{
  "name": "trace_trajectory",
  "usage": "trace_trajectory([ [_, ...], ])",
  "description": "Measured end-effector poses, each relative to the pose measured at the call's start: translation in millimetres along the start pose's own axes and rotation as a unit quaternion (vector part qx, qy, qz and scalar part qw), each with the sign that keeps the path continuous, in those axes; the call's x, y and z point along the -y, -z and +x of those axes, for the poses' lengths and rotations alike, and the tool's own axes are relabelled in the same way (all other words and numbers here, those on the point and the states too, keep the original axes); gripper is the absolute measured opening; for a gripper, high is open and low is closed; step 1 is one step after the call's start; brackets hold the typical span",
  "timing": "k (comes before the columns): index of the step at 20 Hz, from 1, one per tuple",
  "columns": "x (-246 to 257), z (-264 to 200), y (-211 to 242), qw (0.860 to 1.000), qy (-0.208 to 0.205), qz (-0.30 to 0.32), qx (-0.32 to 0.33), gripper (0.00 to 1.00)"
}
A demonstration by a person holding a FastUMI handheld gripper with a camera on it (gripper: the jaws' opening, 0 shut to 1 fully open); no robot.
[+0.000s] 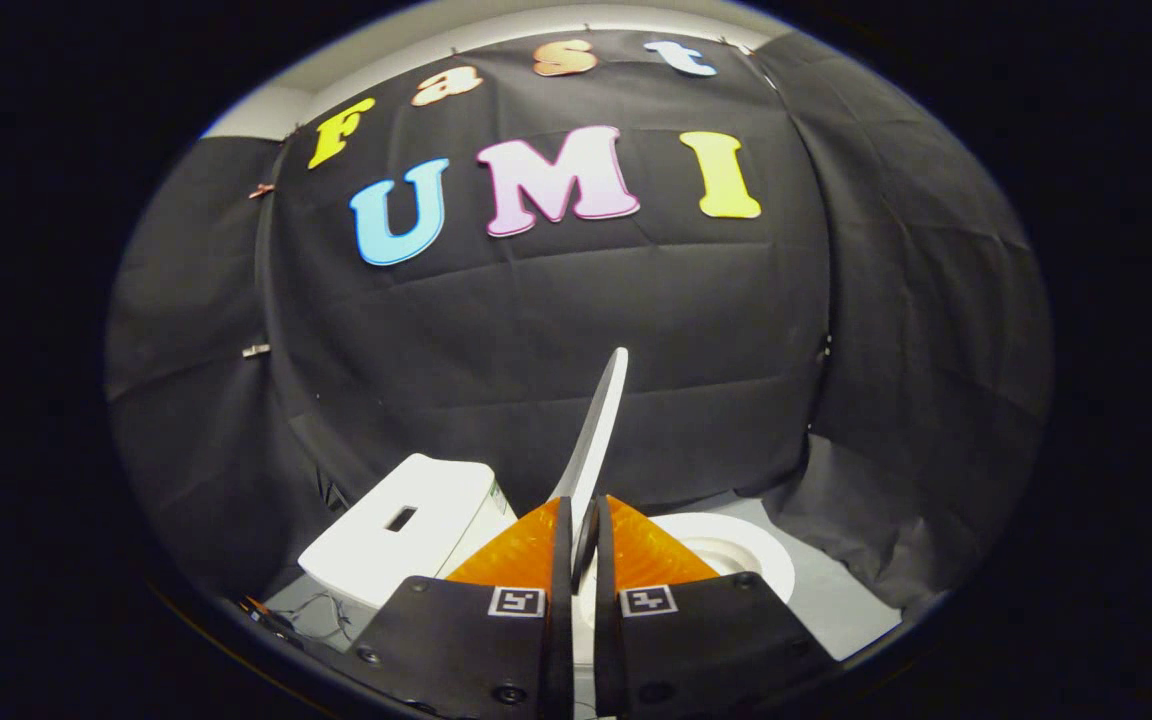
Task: Open the toilet lid.
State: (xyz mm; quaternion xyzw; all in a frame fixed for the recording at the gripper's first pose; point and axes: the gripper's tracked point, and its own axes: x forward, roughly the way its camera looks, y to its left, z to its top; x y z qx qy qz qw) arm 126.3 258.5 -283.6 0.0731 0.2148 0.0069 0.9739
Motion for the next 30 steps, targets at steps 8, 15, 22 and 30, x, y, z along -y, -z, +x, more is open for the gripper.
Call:
trace_trajectory([
  [8,-83.0,-2.7,-14.3,0.996,-0.005,-0.088,0.026,0.13],
  [15,-122.9,0.5,-16.4,0.99,0.001,-0.139,0.034,0.13],
  [22,-168.4,1.0,-10.4,0.99,-0.025,-0.138,0.028,0.13],
  [30,-210.8,0.6,-0.4,0.982,-0.043,-0.18,0.024,0.13],
])
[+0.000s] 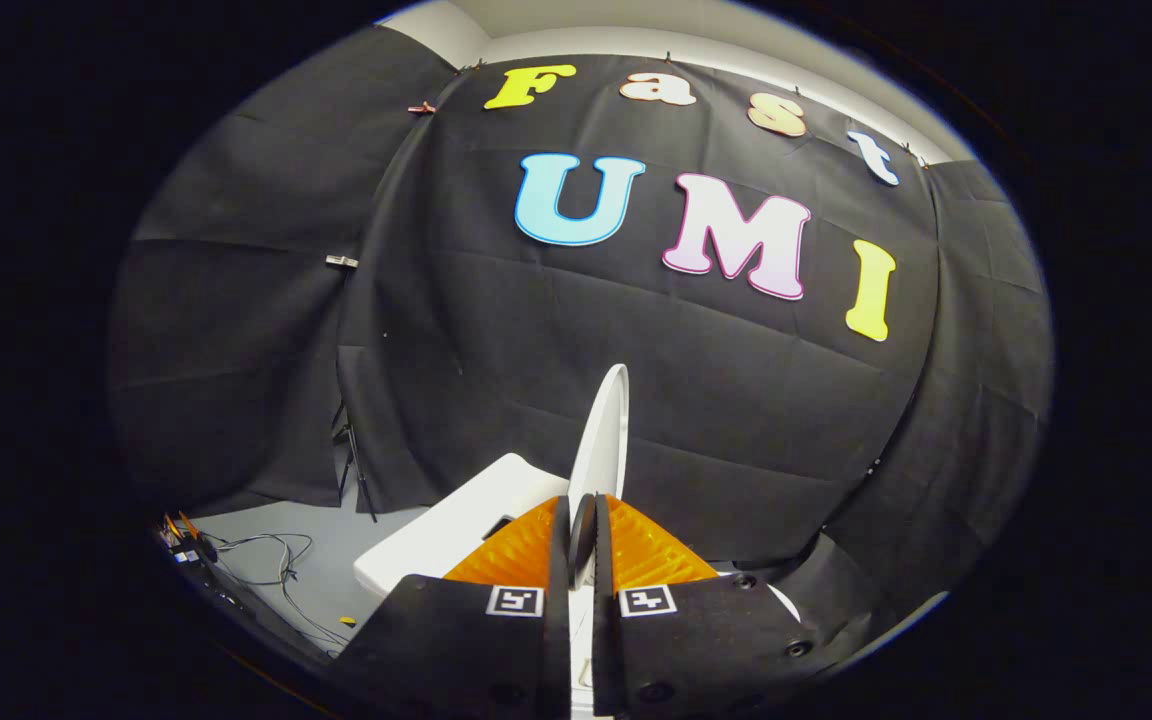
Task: Open the toilet lid.
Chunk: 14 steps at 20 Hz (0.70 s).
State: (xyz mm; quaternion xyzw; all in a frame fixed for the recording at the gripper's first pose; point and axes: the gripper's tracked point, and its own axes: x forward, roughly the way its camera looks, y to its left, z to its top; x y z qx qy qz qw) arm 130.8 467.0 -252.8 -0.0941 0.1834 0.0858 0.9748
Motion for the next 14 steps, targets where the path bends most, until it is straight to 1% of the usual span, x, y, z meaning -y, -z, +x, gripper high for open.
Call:
trace_trajectory([
  [5,-9.4,1.5,-2.2,1.0,-0.004,0.007,0.0,0.13],
  [9,-14.6,2.6,-3.6,1.0,-0.02,0.01,0.0,0.13],
  [11,-19.6,-2.2,-2.9,0.999,-0.041,0.025,0.0,0.24],
  [14,-17.2,-3.7,3.4,0.998,-0.054,0.018,-0.006,0.69],
])
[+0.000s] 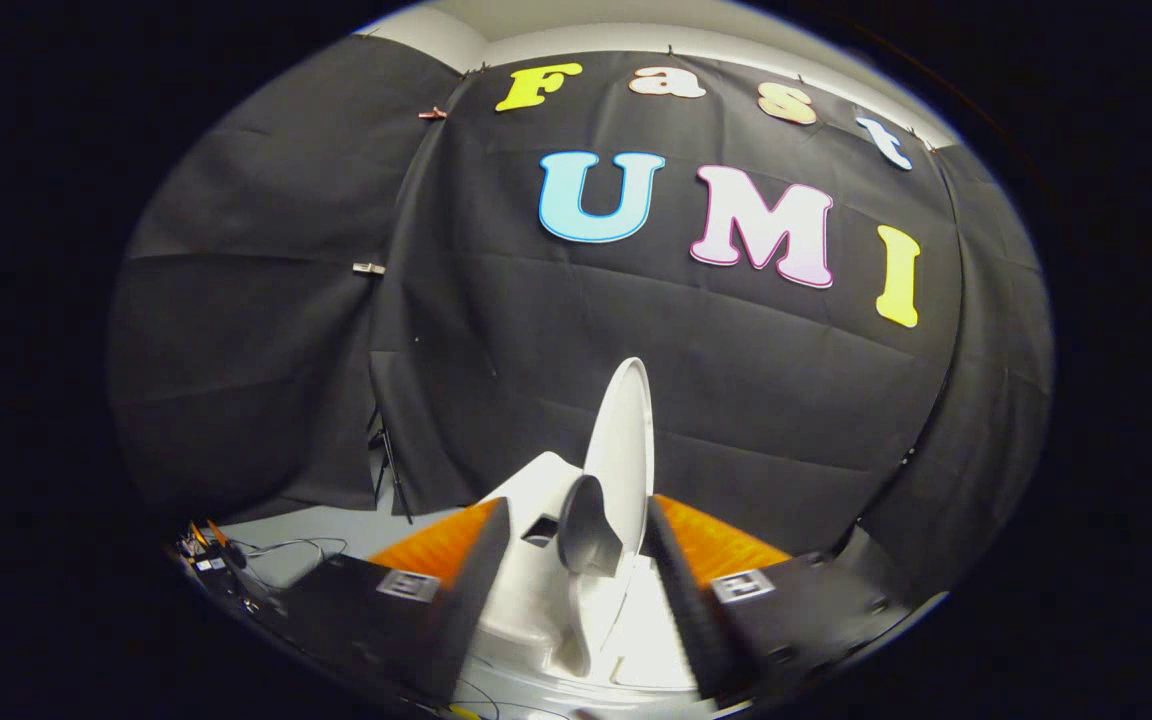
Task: Open the toilet lid.
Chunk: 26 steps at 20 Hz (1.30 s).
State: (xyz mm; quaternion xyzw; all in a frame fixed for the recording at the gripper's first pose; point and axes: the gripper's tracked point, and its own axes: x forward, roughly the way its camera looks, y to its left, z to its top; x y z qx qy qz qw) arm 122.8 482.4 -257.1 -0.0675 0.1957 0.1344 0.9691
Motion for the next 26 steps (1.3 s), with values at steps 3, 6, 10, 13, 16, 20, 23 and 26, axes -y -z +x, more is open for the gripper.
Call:
trace_trajectory([
  [3,15.3,-21.1,-13.0,1.0,0.0,0.012,0.013,0.99],
  [6,34.7,-40.6,-32.8,0.999,-0.006,0.035,0.033,0.99],
  [10,71.7,-79.6,-64.8,0.996,-0.018,0.044,0.071,0.99],
  [13,104.6,-110.7,-87.3,0.993,-0.021,0.06,0.102,0.99],
  [16,144.3,-139.2,-99.5,0.99,-0.016,0.066,0.123,0.99],
  [20,207.3,-179.8,-113.8,0.987,0.014,0.062,0.151,0.99],
  [23,248.7,-210.3,-119.7,0.984,0.035,0.058,0.165,0.99],
  [26,285.0,-239.2,-123.3,0.982,0.053,0.056,0.175,0.99],
])
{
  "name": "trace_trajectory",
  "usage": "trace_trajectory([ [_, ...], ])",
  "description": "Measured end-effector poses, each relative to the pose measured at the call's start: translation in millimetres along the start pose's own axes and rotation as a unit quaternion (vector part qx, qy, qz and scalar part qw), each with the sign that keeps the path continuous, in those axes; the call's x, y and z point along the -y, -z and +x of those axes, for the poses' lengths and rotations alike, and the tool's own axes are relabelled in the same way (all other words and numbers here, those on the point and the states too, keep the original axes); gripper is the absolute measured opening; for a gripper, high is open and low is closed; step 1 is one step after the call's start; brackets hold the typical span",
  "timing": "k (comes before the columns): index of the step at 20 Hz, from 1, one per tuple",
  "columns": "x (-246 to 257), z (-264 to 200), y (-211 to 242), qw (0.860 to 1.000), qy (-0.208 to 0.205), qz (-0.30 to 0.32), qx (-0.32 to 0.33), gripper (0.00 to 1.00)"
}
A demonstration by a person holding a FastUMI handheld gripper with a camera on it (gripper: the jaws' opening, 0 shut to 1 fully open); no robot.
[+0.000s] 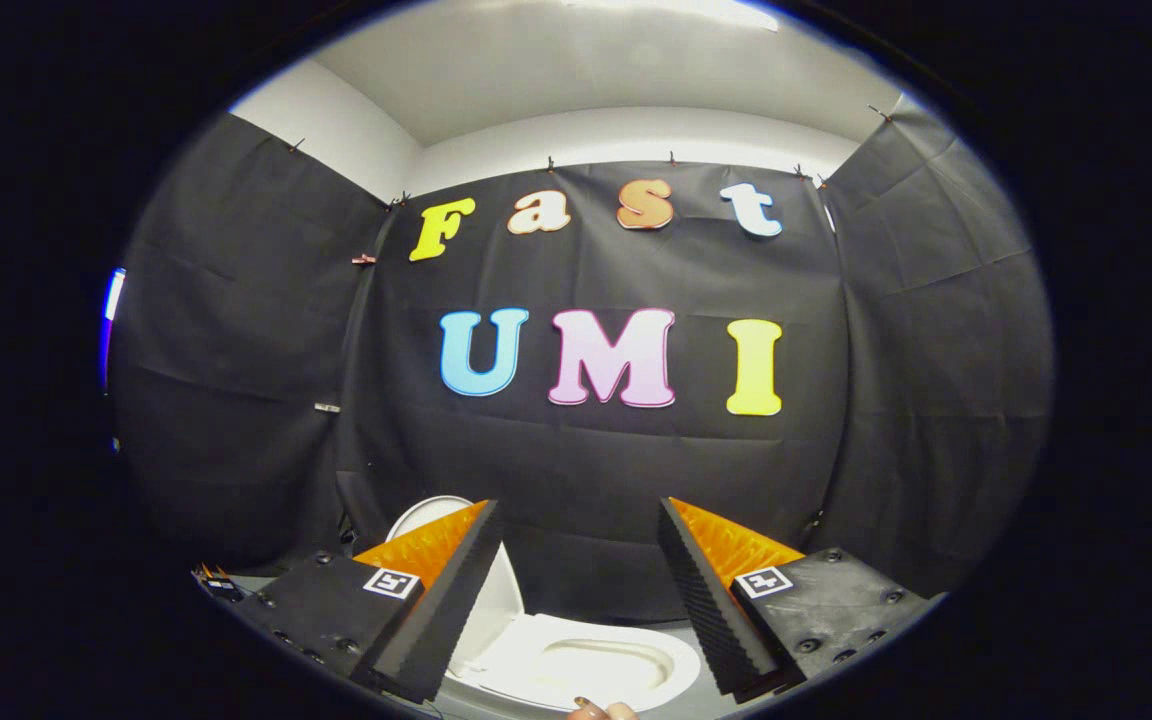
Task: Open the toilet lid.
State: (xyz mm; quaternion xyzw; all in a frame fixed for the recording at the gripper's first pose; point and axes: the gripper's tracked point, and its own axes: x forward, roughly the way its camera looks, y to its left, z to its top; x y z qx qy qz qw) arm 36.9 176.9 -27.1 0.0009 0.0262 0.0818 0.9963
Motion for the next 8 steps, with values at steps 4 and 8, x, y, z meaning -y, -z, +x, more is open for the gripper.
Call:
trace_trajectory([
  [4,36.8,-21.1,-17.9,1.0,0.019,0.015,0.014,0.99],
  [8,54.8,-33.9,-37.4,0.999,0.022,0.014,0.041,0.98],
])
